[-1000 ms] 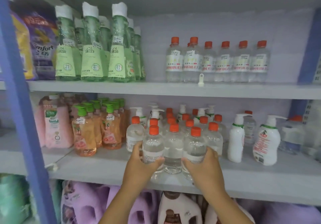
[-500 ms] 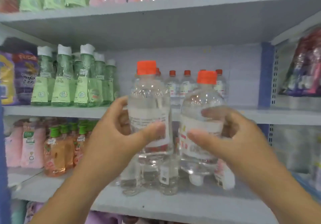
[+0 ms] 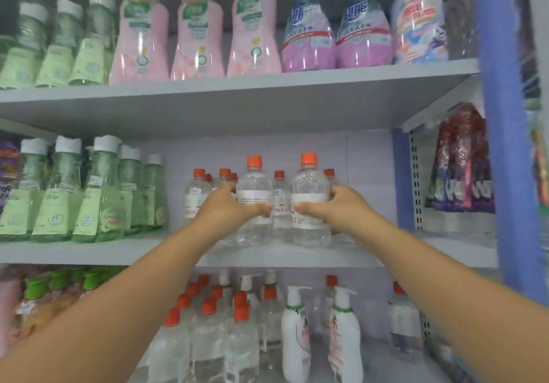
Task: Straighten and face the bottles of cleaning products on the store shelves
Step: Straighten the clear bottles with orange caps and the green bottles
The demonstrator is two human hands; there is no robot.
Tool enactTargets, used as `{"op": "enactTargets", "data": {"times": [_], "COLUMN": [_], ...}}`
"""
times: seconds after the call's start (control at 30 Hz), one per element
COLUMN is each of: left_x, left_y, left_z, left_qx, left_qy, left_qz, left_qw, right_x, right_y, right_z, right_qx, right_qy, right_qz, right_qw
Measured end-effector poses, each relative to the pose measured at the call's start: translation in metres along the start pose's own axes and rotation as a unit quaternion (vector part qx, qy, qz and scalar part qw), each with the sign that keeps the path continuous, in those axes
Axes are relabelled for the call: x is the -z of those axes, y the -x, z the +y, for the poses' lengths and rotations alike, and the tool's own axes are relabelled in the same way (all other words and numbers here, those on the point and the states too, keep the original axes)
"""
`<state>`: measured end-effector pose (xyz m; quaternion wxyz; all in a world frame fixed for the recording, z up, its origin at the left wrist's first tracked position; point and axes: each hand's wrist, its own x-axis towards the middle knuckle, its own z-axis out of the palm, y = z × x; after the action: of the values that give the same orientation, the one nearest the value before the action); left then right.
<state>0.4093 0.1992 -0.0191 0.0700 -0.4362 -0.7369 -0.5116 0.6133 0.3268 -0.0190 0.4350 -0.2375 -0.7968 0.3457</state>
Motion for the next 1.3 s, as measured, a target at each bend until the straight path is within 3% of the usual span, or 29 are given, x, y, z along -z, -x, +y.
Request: {"op": "enactTargets", "data": {"times": [0.2, 0.33, 0.43, 0.57, 0.7, 0.93, 1.0, 1.13, 1.3], "left_x": [-0.015, -0.012, -0.002, 0.01, 0.016, -0.005, -0.009, 0.002, 0.006], "left_y": [-0.044, -0.08, -0.107, -0.144, -0.173, -0.202, -0.206, -0.211, -0.209], "left_z": [0.004, 0.009, 0.011, 0.008, 0.002, -0.003, -0.001, -0.001, -0.005], "left_qx": [0.042, 0.057, 0.001, -0.09, -0.167, -0.188, -0.19, -0.174, -0.166], "left_qy": [-0.147, -0.219, -0.267, -0.242, -0.26, -0.269, -0.27, -0.244, -0.225], "left_qz": [-0.064, -0.097, -0.096, -0.103, -0.147, -0.156, -0.159, -0.215, -0.19], "left_qw": [0.986, 0.969, 0.959, 0.96, 0.94, 0.932, 0.93, 0.929, 0.941], "right_x": [-0.019, -0.03, -0.036, -0.053, -0.064, -0.061, -0.055, -0.053, -0.055], "right_y": [-0.043, -0.066, -0.086, -0.112, -0.136, -0.172, -0.183, -0.2, -0.202], "right_z": [0.004, -0.002, -0.001, 0.006, 0.01, -0.005, -0.02, -0.032, -0.013], "right_qx": [-0.031, -0.047, -0.063, -0.066, -0.072, -0.099, -0.093, -0.05, -0.041], "right_qy": [0.091, 0.218, 0.225, 0.235, 0.253, 0.346, 0.363, 0.303, 0.254], "right_qz": [-0.062, -0.063, -0.101, -0.108, -0.133, -0.22, -0.191, -0.092, -0.035], "right_qw": [0.993, 0.973, 0.967, 0.964, 0.956, 0.907, 0.907, 0.947, 0.966]}}
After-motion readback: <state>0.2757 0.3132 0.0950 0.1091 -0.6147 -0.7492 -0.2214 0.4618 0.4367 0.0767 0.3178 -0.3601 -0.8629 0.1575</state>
